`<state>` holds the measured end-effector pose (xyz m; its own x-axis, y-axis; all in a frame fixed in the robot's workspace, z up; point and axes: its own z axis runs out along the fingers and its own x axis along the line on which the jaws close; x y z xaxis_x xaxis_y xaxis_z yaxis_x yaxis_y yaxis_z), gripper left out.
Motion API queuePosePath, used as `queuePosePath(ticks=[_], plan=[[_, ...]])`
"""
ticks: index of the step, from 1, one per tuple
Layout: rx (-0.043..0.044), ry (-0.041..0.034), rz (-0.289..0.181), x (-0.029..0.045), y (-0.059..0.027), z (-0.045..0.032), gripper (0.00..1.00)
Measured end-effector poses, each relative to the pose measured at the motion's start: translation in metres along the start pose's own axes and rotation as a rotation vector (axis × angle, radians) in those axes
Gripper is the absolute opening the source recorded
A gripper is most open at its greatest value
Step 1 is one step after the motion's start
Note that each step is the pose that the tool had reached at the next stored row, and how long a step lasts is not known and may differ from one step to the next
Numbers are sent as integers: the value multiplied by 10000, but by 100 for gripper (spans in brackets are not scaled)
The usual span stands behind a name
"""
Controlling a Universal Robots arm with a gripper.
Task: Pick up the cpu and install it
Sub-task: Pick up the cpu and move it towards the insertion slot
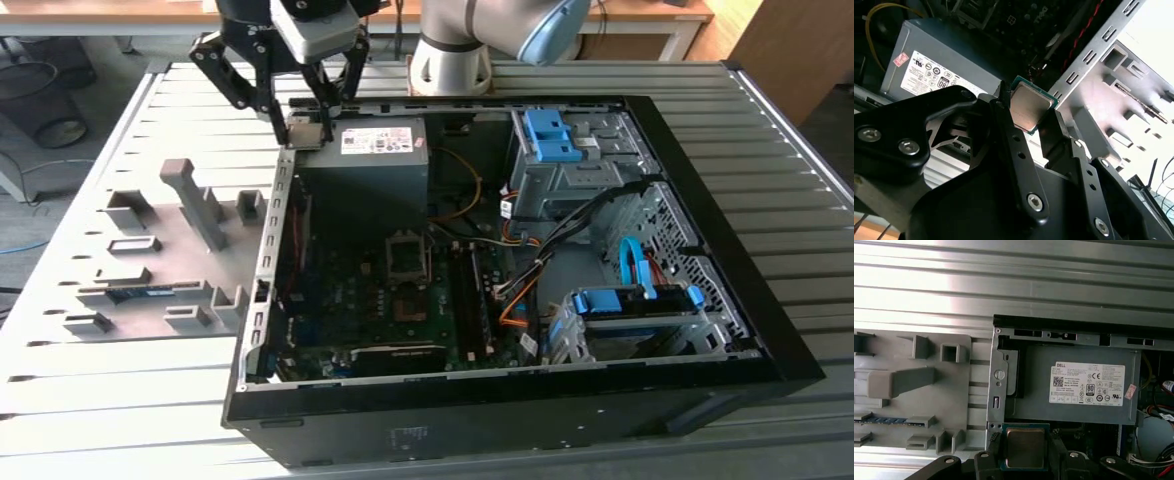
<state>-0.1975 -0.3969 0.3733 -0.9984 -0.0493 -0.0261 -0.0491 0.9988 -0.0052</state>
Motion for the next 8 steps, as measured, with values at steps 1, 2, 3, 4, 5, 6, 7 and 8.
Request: queuePosePath(ticks=[1, 2, 3, 4, 5, 6, 7, 8], plan=[[-1, 0, 0, -20, -1, 1, 47], [0, 0, 1, -40, -2, 1, 47], [0, 0, 1, -60, -3, 2, 47], [0, 1, 2, -80, -4, 3, 47], [0, 1, 1, -102, -5, 4, 47], [0, 0, 1, -122, -6, 5, 47], [0, 0, 0, -142, -7, 5, 47], [-1, 1, 0, -163, -8, 6, 47]])
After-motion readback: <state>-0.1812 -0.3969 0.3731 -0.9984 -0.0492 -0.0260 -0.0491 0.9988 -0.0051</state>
